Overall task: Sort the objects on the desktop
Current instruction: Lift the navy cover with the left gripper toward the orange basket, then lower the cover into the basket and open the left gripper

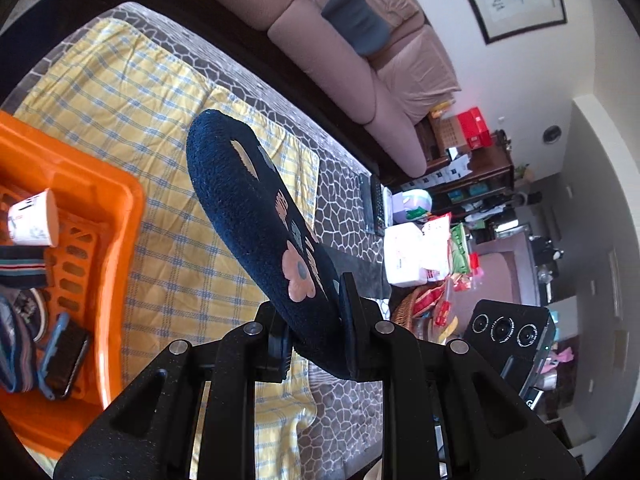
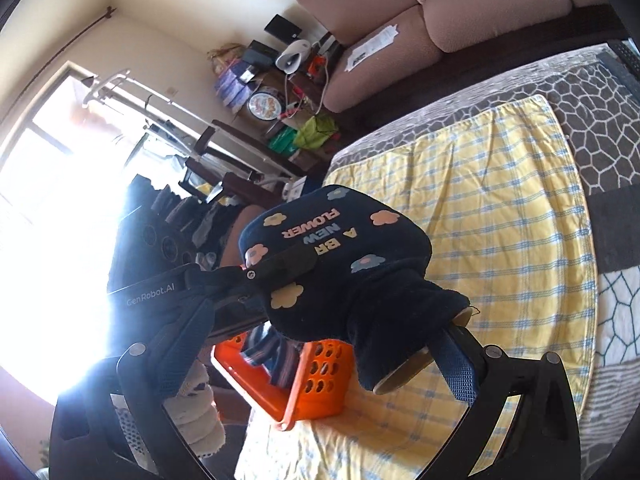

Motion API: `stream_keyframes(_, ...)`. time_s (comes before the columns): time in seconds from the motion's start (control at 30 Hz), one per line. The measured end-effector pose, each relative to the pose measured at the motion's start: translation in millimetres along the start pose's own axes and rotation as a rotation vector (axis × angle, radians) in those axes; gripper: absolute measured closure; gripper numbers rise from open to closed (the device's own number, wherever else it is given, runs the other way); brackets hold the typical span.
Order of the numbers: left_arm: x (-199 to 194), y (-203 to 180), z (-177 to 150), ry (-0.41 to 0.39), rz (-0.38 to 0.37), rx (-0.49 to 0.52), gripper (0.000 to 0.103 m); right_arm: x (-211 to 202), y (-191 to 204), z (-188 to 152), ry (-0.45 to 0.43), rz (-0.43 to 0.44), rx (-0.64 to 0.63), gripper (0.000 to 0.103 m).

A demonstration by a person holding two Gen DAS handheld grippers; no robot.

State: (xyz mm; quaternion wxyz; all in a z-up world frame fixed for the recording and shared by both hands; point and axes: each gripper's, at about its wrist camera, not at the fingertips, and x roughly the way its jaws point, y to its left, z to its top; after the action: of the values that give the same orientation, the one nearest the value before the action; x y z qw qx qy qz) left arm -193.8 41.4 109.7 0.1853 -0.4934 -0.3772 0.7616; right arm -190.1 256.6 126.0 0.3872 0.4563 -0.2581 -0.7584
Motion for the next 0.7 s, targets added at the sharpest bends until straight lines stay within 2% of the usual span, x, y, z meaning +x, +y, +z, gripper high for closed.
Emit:
stream_keyframes(0.3, -100.9, 49.4, -18.8, -0.066, 0.016, -0.029, 0.084, 45.7, 78.4, -38.6, 0.043, 0.05, -0.044, 0.0)
stream_keyframes(0.5, -157.1, 105.4, -22.7, -0.102, 0.009, -0.062, 0.083, 95.7, 125.9, -63.1, 0.107, 0.075, -0.088, 0.0)
stream_keyframes(0.7, -193.3, 166.6, -21.6, -0.126, 0.019, -0.129, 0.083, 158.1, 154.4, -84.9, 0.177, 0.09, -0.098, 0.0)
